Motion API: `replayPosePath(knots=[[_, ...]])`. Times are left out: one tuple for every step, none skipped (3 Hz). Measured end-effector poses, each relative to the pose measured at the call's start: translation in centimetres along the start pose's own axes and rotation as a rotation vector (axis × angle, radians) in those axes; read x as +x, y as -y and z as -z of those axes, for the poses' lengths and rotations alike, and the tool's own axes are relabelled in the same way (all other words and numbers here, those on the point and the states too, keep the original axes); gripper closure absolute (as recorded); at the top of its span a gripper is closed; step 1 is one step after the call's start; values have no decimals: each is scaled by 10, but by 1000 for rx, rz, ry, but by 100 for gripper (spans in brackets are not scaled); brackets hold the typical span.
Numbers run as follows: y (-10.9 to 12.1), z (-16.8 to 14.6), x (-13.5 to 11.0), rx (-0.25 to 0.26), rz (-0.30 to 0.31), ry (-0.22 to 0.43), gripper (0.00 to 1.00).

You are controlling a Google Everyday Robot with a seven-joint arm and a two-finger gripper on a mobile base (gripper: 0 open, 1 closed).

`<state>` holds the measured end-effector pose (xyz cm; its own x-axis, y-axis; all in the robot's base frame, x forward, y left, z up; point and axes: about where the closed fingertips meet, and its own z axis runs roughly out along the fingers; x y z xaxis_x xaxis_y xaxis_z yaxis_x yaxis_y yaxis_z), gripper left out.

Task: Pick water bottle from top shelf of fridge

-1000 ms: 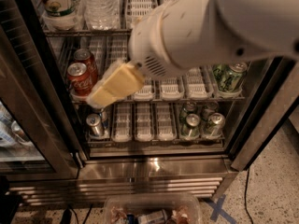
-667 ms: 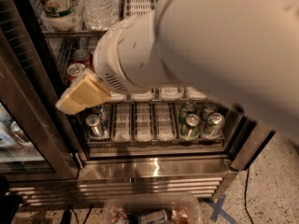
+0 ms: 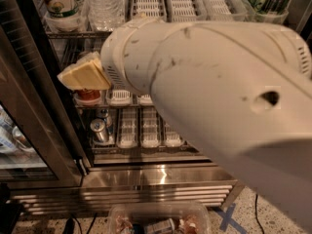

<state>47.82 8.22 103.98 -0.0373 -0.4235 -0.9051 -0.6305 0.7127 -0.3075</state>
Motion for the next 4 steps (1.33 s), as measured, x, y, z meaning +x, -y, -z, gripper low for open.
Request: replayPosePath(knots=[[37, -8, 13, 54, -153, 56, 0], [55, -29, 22, 50, -264, 114, 0], [55, -29, 22, 50, -263, 114, 0], [56, -27, 12, 72, -195, 145, 0]])
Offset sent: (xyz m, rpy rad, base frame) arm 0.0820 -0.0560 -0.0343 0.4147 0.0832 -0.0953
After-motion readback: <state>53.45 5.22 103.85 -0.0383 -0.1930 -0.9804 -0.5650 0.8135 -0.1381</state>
